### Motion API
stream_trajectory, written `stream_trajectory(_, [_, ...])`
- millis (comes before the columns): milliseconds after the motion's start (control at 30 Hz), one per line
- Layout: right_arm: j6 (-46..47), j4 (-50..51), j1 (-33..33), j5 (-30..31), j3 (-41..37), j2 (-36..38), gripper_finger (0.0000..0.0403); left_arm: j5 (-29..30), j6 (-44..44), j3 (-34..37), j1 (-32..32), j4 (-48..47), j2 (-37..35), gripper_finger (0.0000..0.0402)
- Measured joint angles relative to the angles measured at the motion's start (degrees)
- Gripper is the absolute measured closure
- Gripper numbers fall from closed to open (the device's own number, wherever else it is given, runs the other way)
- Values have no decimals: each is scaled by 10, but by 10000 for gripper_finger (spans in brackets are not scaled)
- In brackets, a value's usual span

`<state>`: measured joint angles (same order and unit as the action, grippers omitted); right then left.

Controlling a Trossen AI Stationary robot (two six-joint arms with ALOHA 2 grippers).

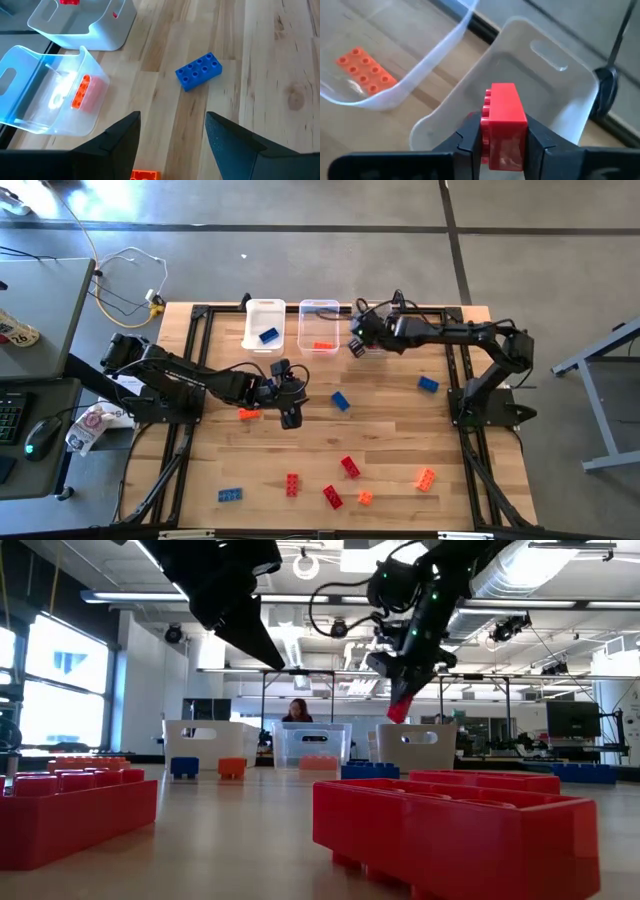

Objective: Sort & place blocks by color
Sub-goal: Put the red game piece into the gray bin, then put the blue game piece into the white bin

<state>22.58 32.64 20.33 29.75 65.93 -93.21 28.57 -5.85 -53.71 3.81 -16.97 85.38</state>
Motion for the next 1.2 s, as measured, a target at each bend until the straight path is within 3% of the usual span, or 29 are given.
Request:
stream_trajectory(533, [-6,21,113,-244,0,-1,321,0,0,0,0,0,0,190])
stream_trajectory(700, [-25,21,124,-243,0,-1,301,0,0,0,0,0,0,190])
stream_trajectory(933, [-34,21,123,-237,0,-1,239,-28,0,0,0,0,0,190])
stream_trajectory(1200, [-18,28,119,-283,0,16,211,-22,-16,0,0,-21,0,190])
